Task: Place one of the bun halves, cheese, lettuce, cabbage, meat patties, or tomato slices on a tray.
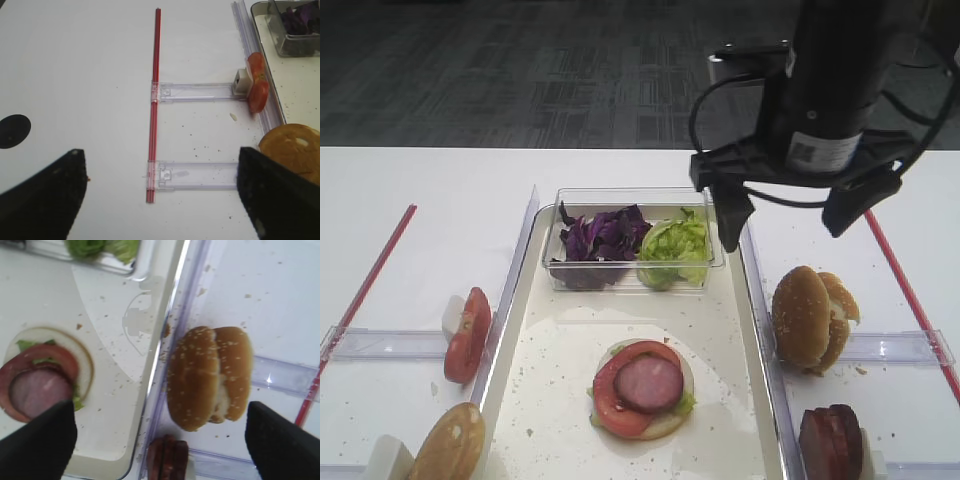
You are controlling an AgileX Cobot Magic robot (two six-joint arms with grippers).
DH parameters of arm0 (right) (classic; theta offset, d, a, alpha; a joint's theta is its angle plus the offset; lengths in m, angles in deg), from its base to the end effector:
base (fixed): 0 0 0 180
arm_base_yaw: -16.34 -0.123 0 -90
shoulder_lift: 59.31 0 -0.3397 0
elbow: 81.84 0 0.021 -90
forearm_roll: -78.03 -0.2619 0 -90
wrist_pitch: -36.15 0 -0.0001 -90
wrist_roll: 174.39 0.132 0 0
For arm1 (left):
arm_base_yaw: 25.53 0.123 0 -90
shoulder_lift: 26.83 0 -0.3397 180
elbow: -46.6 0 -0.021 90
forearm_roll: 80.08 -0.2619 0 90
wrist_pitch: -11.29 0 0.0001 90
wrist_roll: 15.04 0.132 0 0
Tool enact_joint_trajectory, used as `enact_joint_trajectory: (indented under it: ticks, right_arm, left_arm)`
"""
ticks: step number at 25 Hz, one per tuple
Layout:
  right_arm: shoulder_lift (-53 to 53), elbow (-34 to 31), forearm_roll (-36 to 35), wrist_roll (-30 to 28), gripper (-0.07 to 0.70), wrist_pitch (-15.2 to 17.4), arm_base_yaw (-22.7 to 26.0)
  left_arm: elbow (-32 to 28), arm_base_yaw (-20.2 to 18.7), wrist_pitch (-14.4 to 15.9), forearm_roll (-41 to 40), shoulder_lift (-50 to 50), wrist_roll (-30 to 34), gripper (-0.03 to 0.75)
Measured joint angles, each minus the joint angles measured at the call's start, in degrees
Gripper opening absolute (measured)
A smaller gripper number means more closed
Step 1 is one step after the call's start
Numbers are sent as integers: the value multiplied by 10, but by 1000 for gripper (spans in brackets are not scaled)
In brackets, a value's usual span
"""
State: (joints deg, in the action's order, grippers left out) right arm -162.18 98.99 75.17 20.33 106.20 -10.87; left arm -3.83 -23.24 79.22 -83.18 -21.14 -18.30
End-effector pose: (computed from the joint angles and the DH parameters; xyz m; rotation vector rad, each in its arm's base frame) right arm 0.3122 0.1675 0.2895 -0.3085 3.0108 0.1428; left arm -0.0233 0.0057 0.2463 -0.1116 2.1614 0.0562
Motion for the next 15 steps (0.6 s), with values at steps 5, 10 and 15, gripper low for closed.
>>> enact_joint_trajectory:
  ticks: [5,10,15]
  right_arm:
    - [0,0,1,-8,692,0,90]
    - [0,0,3,-35,692,0,183]
    - [0,0,6,-64,692,0,246]
  left_arm:
    - [0,0,0,0,0,0,565]
    - [0,0,0,0,0,0,565]
    - [0,0,0,0,0,0,565]
